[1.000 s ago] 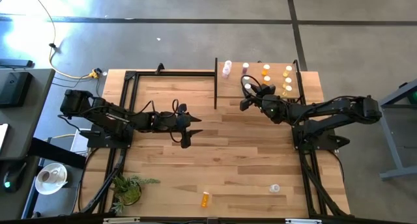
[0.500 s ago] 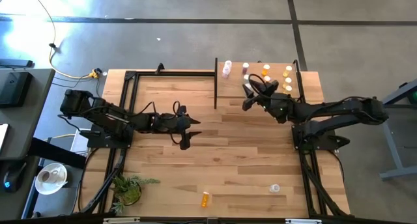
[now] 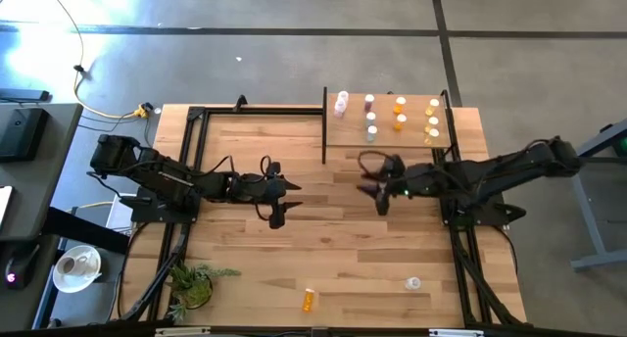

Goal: Pick and place medicine bottles onto shelf by color
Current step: Put the transparent pill bottle on the shelf aligned with the other transparent pill bottles

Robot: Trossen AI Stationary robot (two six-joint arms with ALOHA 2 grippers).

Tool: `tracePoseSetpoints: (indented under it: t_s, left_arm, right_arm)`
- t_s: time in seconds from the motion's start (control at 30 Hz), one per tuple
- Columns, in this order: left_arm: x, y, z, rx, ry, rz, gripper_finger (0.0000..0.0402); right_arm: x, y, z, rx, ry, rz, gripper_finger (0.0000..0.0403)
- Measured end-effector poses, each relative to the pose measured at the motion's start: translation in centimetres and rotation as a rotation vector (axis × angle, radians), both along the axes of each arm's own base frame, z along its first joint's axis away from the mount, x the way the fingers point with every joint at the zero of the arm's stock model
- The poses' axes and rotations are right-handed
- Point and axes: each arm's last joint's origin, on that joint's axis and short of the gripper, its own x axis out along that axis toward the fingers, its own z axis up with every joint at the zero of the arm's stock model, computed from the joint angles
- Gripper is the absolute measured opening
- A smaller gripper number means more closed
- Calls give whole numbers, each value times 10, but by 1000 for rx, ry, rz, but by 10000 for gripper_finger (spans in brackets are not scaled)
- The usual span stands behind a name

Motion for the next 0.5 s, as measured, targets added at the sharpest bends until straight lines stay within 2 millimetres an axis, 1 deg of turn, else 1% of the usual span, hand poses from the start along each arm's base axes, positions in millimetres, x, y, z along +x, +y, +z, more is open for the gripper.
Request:
tracePoseSetpoints:
  t_s: [0.1, 0.23, 0.4, 0.5]
  left_arm:
    - [0, 0, 0, -2, 0, 1, 202]
    - [0, 0, 0, -2, -1, 1, 202]
    - [0, 0, 0, -1, 0, 1, 202]
    - [0, 0, 0, -2, -1, 1, 202]
  right_arm:
    - [-4, 15, -3, 76, 34, 76, 185]
    - [-12, 33, -9, 150, 100, 121, 185]
    - [-27, 54, -18, 244, 195, 116, 185]
    - [-37, 65, -23, 267, 259, 114, 185]
